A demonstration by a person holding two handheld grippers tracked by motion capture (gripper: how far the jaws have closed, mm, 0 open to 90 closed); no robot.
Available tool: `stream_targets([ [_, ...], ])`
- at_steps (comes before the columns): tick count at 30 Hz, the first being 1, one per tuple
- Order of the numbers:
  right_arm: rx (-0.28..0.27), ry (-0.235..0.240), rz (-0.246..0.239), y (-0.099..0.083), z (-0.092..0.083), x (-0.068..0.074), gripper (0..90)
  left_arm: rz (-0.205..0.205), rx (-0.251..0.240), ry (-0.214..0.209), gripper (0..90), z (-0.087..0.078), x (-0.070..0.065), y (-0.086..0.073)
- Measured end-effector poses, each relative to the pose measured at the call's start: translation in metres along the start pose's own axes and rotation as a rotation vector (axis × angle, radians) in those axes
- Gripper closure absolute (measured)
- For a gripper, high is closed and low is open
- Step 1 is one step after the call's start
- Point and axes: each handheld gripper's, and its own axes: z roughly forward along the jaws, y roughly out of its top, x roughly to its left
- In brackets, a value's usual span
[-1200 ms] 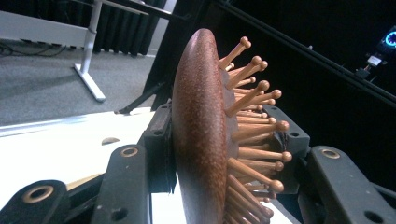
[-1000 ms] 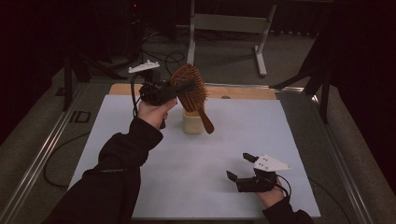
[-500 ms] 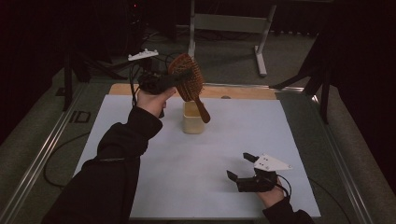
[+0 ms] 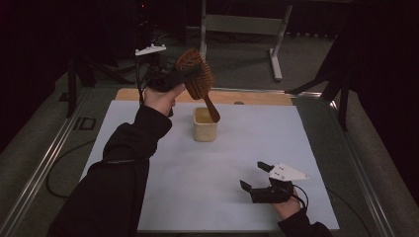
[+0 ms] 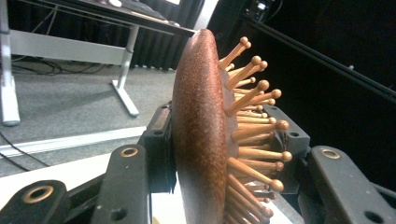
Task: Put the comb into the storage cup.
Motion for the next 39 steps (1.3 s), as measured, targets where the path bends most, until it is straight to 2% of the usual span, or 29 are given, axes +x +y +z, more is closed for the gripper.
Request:
stream_targets([
  [10, 0.005, 0.002, -0.001, -0.001, 0.0, -0.001, 9.0, -0.008, -0.016, 0.05, 53.4, -0.001, 0.012, 0.012],
  [17, 0.002, 0.0, 0.003, 0.0, 0.0, -0.001, 8.9, -0.018, -0.031, 0.069, 53.4, 0.002, 0.018, 0.017],
  [22, 0.0, 0.001, 0.001, 0.0, 0.0, -0.001, 9.0, -0.021, -0.039, 0.089, 53.4, 0.006, 0.021, 0.015],
  [26, 0.001, 0.003, 0.004, 0.0, 0.0, -0.001, 9.0, -0.009, -0.023, 0.11, 53.4, 0.012, 0.024, 0.012],
  [39, 0.004, 0.01, -0.002, -0.001, 0.0, 0.0, 9.0, -0.028, 0.0, 0.114, 53.3, 0.024, 0.033, -0.003],
])
